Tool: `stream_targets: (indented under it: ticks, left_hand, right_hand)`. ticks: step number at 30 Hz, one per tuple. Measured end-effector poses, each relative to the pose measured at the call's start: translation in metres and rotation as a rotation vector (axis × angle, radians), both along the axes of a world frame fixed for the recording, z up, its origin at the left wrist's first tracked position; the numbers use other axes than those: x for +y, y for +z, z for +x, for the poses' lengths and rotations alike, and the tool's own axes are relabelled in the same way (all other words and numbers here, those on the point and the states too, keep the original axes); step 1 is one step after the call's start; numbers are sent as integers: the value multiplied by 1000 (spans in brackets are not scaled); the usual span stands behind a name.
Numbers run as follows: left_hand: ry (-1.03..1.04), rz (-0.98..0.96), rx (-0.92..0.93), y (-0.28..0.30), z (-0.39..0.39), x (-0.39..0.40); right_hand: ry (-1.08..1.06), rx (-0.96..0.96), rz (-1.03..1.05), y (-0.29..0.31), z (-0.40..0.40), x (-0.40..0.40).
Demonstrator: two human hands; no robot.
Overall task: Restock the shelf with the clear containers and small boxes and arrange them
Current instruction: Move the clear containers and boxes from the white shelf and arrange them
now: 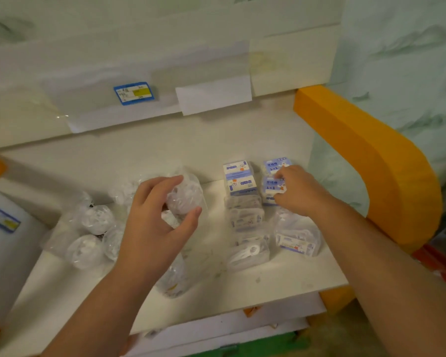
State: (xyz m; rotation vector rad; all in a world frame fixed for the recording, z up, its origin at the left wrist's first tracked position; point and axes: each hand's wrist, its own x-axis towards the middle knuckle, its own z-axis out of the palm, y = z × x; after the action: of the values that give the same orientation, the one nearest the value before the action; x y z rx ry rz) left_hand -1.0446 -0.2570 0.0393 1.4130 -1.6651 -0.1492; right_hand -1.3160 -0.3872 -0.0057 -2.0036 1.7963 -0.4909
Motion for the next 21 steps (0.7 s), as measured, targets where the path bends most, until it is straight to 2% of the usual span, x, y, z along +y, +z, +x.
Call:
stream_targets:
  ticks: [3, 7, 13, 21]
  left_hand:
    - [60, 2, -9, 1, 10, 6]
    - [136, 17, 0, 1, 26, 19]
    - [279, -6, 41, -6, 63, 46]
    - [578, 16, 46, -17, 118, 99]
  right_hand:
    - [-6, -39, -112, 12, 7, 8]
    - [110, -113, -235, 29, 34, 26]
    - [341, -185, -315, 47, 100, 59]
    - [575, -279, -316, 60, 177, 92]
